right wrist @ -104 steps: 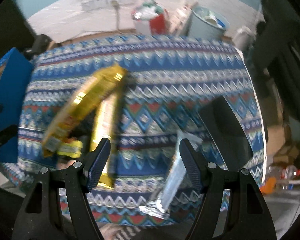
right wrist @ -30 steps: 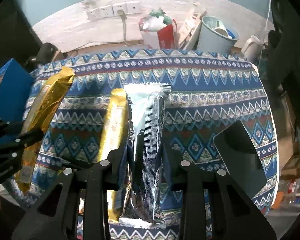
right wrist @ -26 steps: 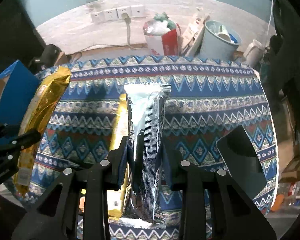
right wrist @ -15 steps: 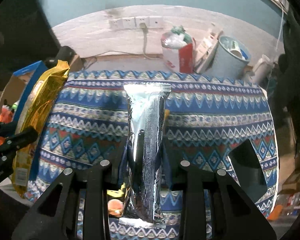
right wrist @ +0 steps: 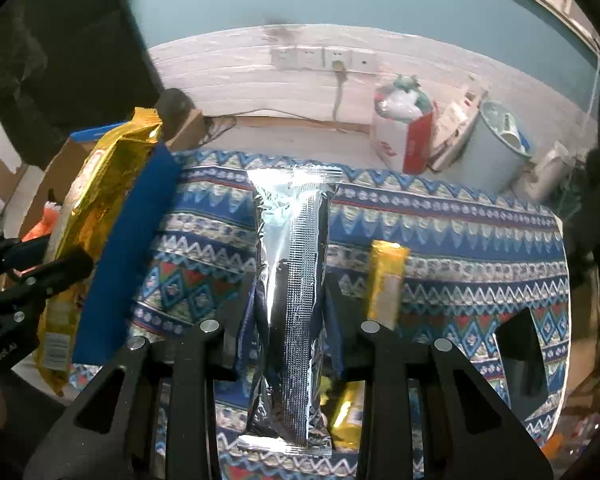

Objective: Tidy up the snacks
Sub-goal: 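Carry both bars over the box and release them inside, then move both tools back to the last snacks on the cloth, then grasp the black snack bag with the left tool while the right tool grasps the yellow bar, then carry the black bag and yellow bar into the box and release them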

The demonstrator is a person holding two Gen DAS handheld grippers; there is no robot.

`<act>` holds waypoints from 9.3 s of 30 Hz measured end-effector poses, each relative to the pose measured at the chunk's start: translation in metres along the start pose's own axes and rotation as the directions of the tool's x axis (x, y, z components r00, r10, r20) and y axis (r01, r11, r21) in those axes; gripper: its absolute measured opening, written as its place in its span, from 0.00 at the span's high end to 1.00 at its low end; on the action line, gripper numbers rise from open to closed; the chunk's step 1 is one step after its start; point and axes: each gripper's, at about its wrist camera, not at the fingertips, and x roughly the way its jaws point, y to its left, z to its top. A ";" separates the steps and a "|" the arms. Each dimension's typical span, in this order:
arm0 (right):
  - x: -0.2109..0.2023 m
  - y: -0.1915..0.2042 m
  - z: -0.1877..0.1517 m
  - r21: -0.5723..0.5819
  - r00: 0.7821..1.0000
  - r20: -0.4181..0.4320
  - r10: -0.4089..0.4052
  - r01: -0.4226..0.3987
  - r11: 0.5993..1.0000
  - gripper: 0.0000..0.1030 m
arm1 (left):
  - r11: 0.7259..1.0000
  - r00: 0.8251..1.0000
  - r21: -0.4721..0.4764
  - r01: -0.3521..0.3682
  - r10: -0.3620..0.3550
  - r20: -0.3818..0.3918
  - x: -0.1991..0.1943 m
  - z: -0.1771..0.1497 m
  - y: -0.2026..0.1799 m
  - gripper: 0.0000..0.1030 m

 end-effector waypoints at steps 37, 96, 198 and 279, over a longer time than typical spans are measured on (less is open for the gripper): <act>0.025 0.148 0.063 -0.125 0.986 -0.014 0.169 -0.169 0.978 0.71 | 0.963 0.999 -0.266 -0.051 0.051 -0.009 -0.003 -0.019 0.150 0.72; 0.033 0.140 0.052 -0.129 0.991 -0.070 0.114 -0.122 0.984 0.31 | 0.979 0.994 -0.181 -0.096 0.083 -0.074 -0.019 -0.034 0.135 0.31; 0.081 -0.156 -0.125 0.136 0.950 -0.306 -0.058 0.104 0.985 0.68 | 0.975 0.849 -0.058 0.215 -0.216 -0.483 0.165 -0.056 -0.172 0.44; -0.024 0.111 0.051 -0.174 0.989 0.082 0.121 -0.105 0.979 0.70 | 0.979 0.992 -0.161 -0.125 0.123 -0.023 -0.012 -0.010 0.100 0.44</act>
